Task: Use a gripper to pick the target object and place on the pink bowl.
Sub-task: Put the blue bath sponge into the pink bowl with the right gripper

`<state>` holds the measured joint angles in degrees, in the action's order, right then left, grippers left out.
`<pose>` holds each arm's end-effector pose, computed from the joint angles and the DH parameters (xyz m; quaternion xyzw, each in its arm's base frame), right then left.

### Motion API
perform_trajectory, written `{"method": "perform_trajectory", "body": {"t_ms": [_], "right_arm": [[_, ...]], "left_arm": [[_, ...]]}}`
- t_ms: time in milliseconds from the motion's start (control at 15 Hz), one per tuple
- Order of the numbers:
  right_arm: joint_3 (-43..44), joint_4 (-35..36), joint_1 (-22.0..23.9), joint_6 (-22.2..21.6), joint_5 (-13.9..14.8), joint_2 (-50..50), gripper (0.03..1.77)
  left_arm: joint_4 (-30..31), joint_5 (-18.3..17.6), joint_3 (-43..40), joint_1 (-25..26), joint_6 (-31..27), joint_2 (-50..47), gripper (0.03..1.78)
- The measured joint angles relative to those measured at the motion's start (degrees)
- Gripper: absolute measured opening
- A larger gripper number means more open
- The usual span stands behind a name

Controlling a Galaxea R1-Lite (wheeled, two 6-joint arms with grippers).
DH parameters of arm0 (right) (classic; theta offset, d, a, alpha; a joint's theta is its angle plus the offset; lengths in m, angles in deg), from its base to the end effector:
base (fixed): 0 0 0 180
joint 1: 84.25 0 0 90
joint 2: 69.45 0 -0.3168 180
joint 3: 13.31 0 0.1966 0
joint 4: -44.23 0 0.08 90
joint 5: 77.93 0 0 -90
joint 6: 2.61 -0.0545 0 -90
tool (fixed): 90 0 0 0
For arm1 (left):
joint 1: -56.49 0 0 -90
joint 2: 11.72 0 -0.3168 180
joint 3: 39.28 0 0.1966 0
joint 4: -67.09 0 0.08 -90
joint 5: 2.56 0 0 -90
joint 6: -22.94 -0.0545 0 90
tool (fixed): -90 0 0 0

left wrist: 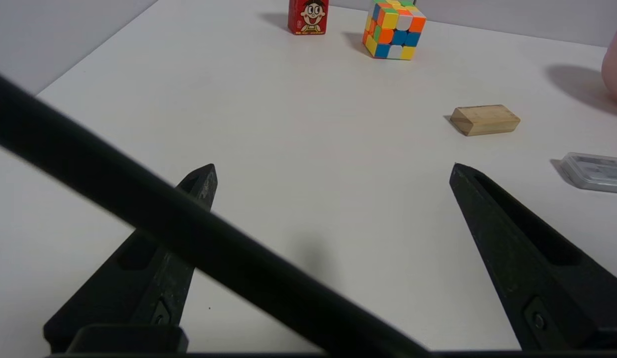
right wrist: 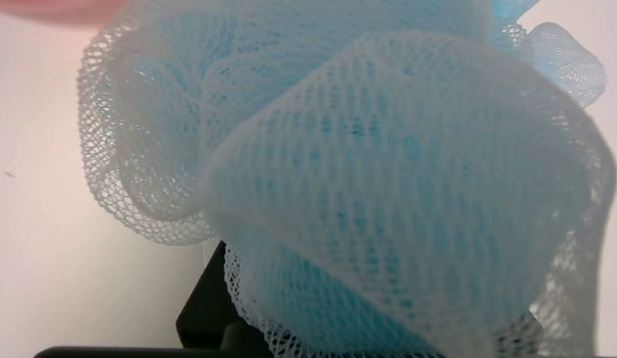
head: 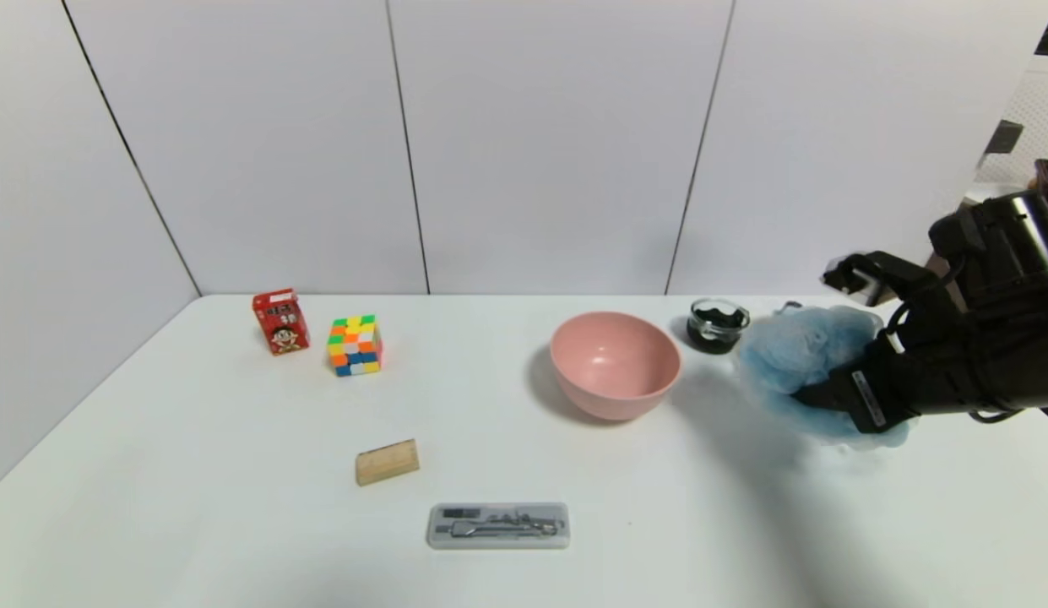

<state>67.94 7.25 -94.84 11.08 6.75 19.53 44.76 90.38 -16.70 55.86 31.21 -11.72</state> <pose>0.2788 0.0573 0.1958 -0.1265 0.3620 0.1724 0.9073 -0.0008 0.0028 0.0761 -0.0722 -0.0036 0.0199 0.9972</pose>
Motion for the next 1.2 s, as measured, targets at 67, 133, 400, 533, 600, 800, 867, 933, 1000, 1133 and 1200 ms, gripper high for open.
{"method": "perform_trajectory", "body": {"t_ms": [67, 133, 400, 533, 600, 800, 867, 933, 1000, 1133, 1200], "right_arm": [[2.24, -0.05, -1.29, -0.16, 0.05, 0.18, 0.75], [4.74, -0.02, -2.65, -0.27, 0.05, 0.63, 0.74], [11.28, 4.61, -8.0, -0.11, 0.17, 4.51, 0.73], [12.0, 10.72, -10.03, 0.17, 0.35, 7.55, 0.73], [12.15, 13.81, -11.06, 0.2, 0.44, 9.31, 0.73], [12.32, 21.6, -14.12, 0.74, 0.63, 14.06, 0.73], [12.35, 21.98, -14.88, 1.11, 0.59, 15.1, 0.72], [12.35, 22.24, -15.57, 1.24, 0.68, 16.03, 0.72], [12.35, 22.75, -16.2, 1.24, 0.69, 16.92, 0.72], [12.32, 22.48, -17.01, 1.44, 0.63, 18.41, 0.72], [12.3, 22.35, -17.2, 2.04, 0.63, 19.1, 0.72]], "left_arm": [[0.0, -0.02, 0.0, 0.0, 0.0, 0.0, 1.69], [-0.02, -0.02, 0.0, 0.0, 0.0, 0.0, 1.69], [0.0, -0.05, 0.0, 0.0, 0.02, 0.0, 1.69], [-0.02, -0.05, 0.0, 0.0, 0.02, 0.0, 1.69], [-0.02, -0.05, 0.0, 0.0, 0.0, 0.0, 1.69], [0.0, -0.02, 0.0, 0.0, 0.0, 0.0, 1.69], [-0.02, 0.0, 0.0, 0.0, 0.02, 0.0, 1.69], [0.0, 0.0, 0.0, 0.0, 0.02, 0.0, 1.69], [0.0, -0.02, 0.0, 0.02, 0.0, 0.0, 1.69], [0.0, 0.0, 0.0, 0.0, 0.0, 0.0, 1.69], [0.0, 0.01, 0.0, 0.0, 0.02, 0.0, 1.69]]}}
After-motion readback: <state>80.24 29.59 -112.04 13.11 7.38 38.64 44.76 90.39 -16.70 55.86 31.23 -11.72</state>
